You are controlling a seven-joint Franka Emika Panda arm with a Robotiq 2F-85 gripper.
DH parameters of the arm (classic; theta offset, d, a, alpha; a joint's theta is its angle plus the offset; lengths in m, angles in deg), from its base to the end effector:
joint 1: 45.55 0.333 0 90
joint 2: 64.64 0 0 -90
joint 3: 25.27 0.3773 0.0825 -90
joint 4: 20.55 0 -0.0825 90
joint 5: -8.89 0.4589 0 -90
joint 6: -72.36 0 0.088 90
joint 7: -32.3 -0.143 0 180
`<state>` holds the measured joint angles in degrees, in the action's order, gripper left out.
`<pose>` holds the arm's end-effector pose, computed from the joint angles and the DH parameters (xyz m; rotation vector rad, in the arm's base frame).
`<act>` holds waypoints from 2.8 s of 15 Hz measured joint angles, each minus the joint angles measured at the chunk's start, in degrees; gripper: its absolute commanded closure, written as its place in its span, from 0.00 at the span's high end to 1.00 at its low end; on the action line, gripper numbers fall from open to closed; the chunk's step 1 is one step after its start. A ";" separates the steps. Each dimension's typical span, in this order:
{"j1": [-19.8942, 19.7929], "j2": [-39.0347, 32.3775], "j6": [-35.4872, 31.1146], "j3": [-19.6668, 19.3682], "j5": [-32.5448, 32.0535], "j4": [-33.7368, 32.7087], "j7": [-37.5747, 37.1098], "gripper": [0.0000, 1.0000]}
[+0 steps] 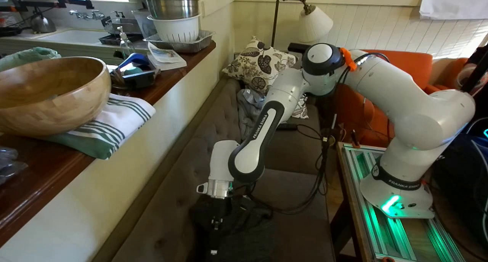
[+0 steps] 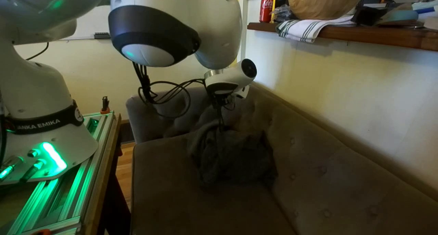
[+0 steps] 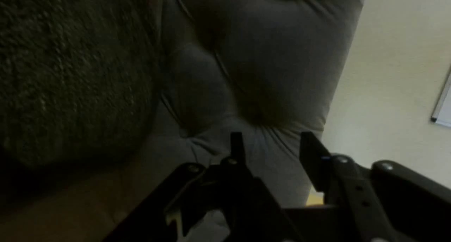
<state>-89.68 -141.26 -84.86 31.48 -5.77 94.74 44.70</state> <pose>0.6133 0.2178 0.0165 -2.2072 -0.2822 -0.0263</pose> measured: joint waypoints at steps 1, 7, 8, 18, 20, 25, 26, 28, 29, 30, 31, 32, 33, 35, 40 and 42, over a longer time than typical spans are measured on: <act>-0.22 0.72 4.29 -0.30 1.87 -0.83 1.20 0.83; -6.00 14.30 10.24 -7.58 9.66 2.29 3.15 1.00; -6.70 16.76 9.81 -9.66 10.67 3.46 3.15 1.00; 16.91 23.15 2.53 -37.83 16.90 0.84 -0.57 1.00; 22.13 21.78 0.85 -41.04 17.96 -1.71 -1.51 1.00; 22.96 16.83 0.01 -36.13 23.68 -7.99 0.49 1.00; 21.75 15.55 0.07 -34.11 25.25 -9.14 1.60 1.00; 19.58 12.96 0.37 -31.33 27.45 -11.03 3.40 1.00; 18.66 11.64 0.62 -30.45 28.27 -11.87 4.20 1.00; 17.92 10.48 1.09 -29.94 28.76 -12.52 4.70 1.00; 17.40 9.49 2.08 -29.79 29.13 -13.27 4.95 1.00; 17.13 8.66 3.41 -29.92 29.30 -14.05 4.98 0.89; 17.10 8.01 4.76 -30.23 29.38 -14.83 4.97 0.74; 17.34 7.09 7.20 -30.73 29.51 -16.52 4.94 0.59; 16.33 6.26 9.58 -28.00 32.35 -19.03 8.92 0.24; 14.58 6.36 9.58 -26.16 33.76 -18.82 12.12 0.10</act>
<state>-75.10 -134.90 -75.28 5.32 28.00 75.92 56.81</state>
